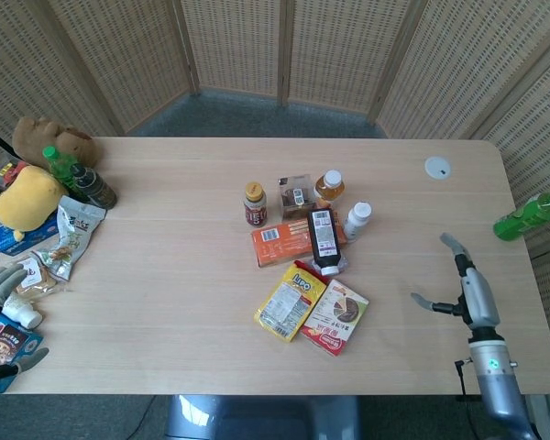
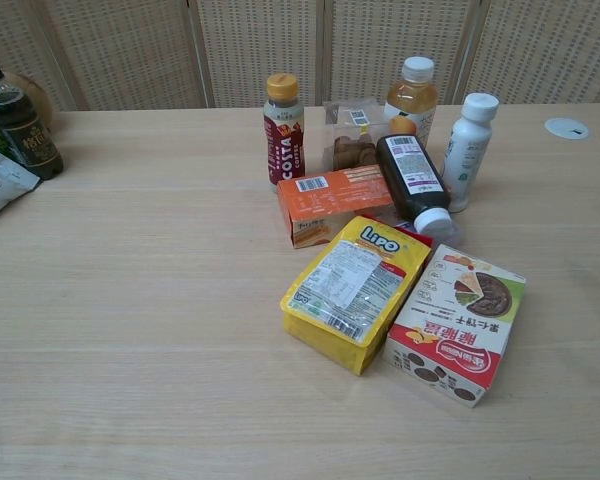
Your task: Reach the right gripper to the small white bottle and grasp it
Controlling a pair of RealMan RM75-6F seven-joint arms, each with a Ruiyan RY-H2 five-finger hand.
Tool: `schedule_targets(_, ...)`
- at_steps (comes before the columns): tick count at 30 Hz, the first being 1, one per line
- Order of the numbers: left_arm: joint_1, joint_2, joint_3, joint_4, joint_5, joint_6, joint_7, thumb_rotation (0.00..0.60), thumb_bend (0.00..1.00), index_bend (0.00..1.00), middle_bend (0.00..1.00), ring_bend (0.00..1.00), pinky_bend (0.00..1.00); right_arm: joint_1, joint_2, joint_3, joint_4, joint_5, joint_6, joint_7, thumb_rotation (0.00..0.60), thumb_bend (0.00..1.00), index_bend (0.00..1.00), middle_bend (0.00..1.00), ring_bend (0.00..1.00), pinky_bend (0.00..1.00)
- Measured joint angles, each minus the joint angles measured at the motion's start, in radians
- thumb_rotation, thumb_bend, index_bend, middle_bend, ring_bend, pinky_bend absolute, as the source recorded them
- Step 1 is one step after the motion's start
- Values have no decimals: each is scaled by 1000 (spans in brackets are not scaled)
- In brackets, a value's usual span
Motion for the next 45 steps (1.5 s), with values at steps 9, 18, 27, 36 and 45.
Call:
schedule_targets(9,-4,-9,-4,1,-17,-14,21,600,0,35,0,0,0,152,-103,75,183,120,-212,54,600,0,0,0,0,0)
schedule_targets(18,-13,-32,-11,2,-46,-49,70,600,0,35,0,0,0,254,-199,126,373,193,-361,124,600,0,0,0,0,0)
schedule_targets(27,-24,-61,-23,1,-76,-77,121,600,0,36,0,0,0,349,-299,168,511,214,-424,159,600,0,0,0,0,0)
schedule_targets(36,-27,-68,-30,4,-93,-82,133,600,0,36,0,0,0,390,-363,200,547,246,-411,133,600,0,0,0,0,0)
schedule_targets(45,-27,-67,-39,6,-112,-78,131,600,0,36,0,0,0,429,-441,235,625,291,-403,116,600,0,66,81,9,0)
